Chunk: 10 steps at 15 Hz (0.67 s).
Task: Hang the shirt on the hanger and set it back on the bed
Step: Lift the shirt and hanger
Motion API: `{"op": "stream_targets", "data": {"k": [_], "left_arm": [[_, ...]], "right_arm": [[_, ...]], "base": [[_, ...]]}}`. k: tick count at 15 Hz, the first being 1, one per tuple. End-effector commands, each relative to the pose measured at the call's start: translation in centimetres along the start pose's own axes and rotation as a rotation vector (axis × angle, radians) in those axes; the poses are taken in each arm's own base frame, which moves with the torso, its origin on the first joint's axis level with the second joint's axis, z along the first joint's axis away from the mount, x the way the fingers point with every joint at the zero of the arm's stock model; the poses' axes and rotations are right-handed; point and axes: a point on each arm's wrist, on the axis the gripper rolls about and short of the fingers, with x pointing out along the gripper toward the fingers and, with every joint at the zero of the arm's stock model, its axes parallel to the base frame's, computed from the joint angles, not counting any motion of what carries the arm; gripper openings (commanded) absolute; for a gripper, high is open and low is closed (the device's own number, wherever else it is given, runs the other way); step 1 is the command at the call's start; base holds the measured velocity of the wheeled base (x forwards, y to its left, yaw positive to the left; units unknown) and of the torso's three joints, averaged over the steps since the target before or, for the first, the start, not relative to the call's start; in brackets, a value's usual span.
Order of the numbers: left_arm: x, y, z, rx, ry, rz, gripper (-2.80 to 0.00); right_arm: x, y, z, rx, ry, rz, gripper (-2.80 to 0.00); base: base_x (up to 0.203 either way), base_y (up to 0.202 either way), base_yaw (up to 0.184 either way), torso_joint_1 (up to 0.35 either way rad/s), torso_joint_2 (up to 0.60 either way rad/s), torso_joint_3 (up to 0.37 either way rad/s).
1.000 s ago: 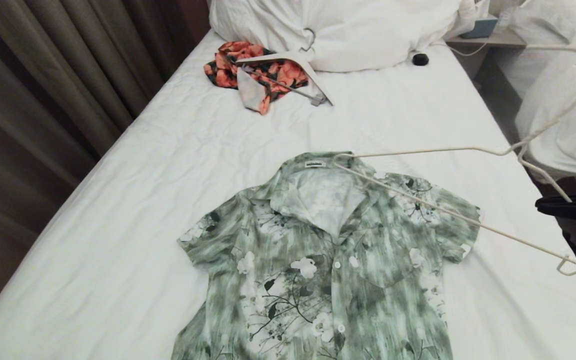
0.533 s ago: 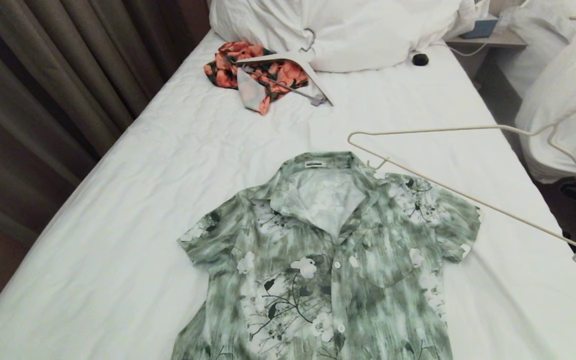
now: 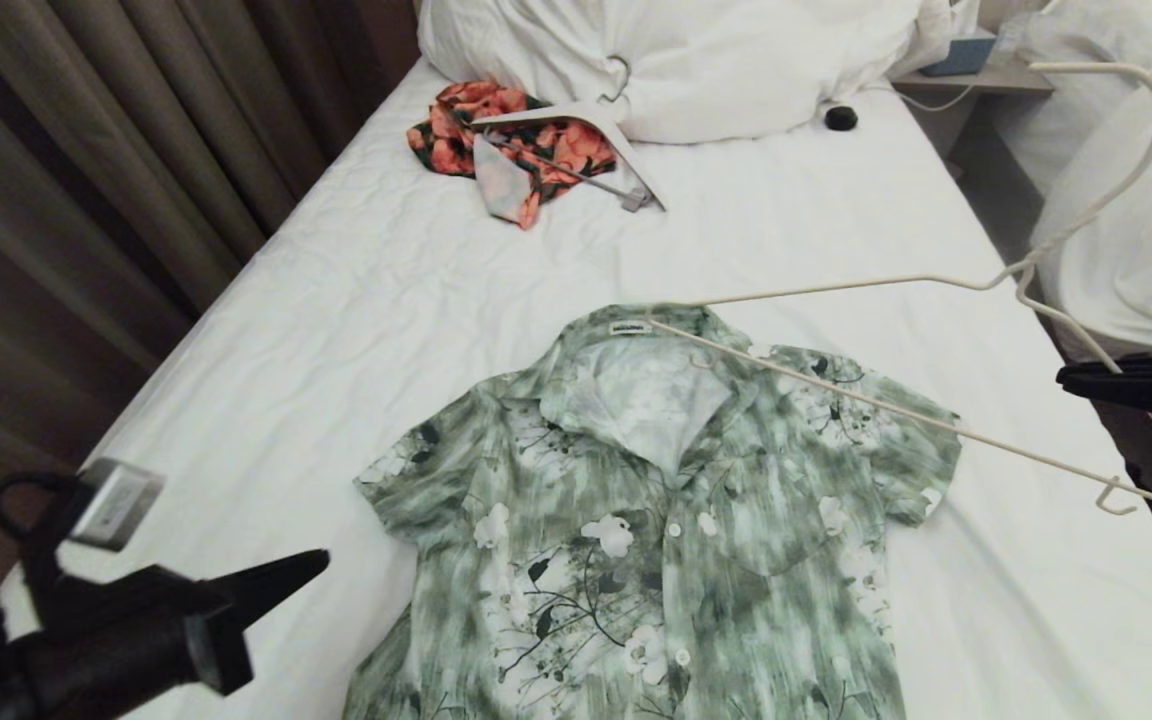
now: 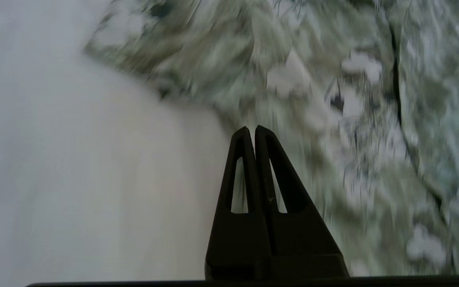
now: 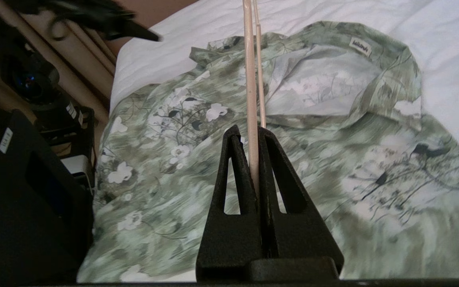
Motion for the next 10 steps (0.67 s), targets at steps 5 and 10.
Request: {"op": "stream_targets", "data": {"k": [5,10], "left_arm": [[13.3,-3.6,2.8,-0.072,-0.021,-0.166,-2.8],[17.5,-5.7,2.6,-0.106,0.023,-0.209,-2.8]], "right_arm": [[0.4,-3.3,-0.1,-0.014,-0.007,0.013,-2.8],[-0.3,-4.0,-0.3,-0.011,-0.006,-0.012,-2.8]], "base": [[0.0,0.0,0.0,0.0,0.0,0.0],[0.0,0.0,0.0,0.0,0.0,0.0]]}}
